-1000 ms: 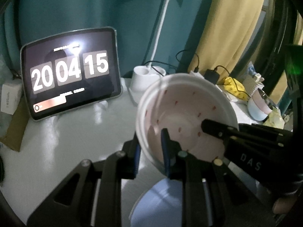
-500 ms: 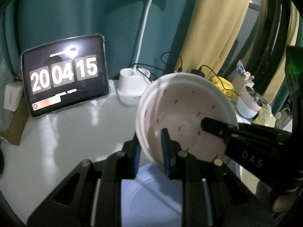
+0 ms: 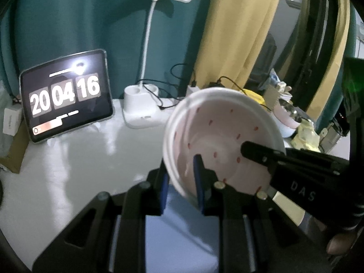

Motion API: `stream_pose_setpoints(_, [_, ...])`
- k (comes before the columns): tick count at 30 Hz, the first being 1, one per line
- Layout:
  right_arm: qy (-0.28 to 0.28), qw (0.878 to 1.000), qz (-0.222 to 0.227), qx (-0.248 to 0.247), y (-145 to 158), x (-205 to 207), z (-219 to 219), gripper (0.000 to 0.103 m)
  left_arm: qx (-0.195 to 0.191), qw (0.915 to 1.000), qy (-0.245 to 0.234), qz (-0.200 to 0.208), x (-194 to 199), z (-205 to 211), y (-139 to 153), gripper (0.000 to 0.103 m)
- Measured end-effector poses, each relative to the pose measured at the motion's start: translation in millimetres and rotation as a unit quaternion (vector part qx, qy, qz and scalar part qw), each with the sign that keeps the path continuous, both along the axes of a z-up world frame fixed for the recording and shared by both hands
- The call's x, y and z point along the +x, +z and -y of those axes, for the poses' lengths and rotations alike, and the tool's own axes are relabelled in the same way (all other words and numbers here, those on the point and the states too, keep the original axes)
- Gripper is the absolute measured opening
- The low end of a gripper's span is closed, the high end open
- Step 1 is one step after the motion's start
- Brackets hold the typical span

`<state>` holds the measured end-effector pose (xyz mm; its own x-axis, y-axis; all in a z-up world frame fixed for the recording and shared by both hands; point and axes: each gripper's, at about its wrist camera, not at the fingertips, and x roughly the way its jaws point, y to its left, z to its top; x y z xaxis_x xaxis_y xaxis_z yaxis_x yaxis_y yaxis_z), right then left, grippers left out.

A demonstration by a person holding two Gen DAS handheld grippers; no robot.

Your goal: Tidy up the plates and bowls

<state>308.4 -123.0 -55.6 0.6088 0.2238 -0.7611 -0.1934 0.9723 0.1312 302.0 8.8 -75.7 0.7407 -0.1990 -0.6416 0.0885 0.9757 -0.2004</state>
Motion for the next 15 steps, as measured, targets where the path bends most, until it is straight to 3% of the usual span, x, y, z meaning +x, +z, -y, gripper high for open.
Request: stream_pose_setpoints(15, [-0.033, 0.999, 0.010, 0.013, 9, -24, 54, 0.014, 0.012, 0.9993, -0.036, 0.005, -14, 54, 7, 0.020])
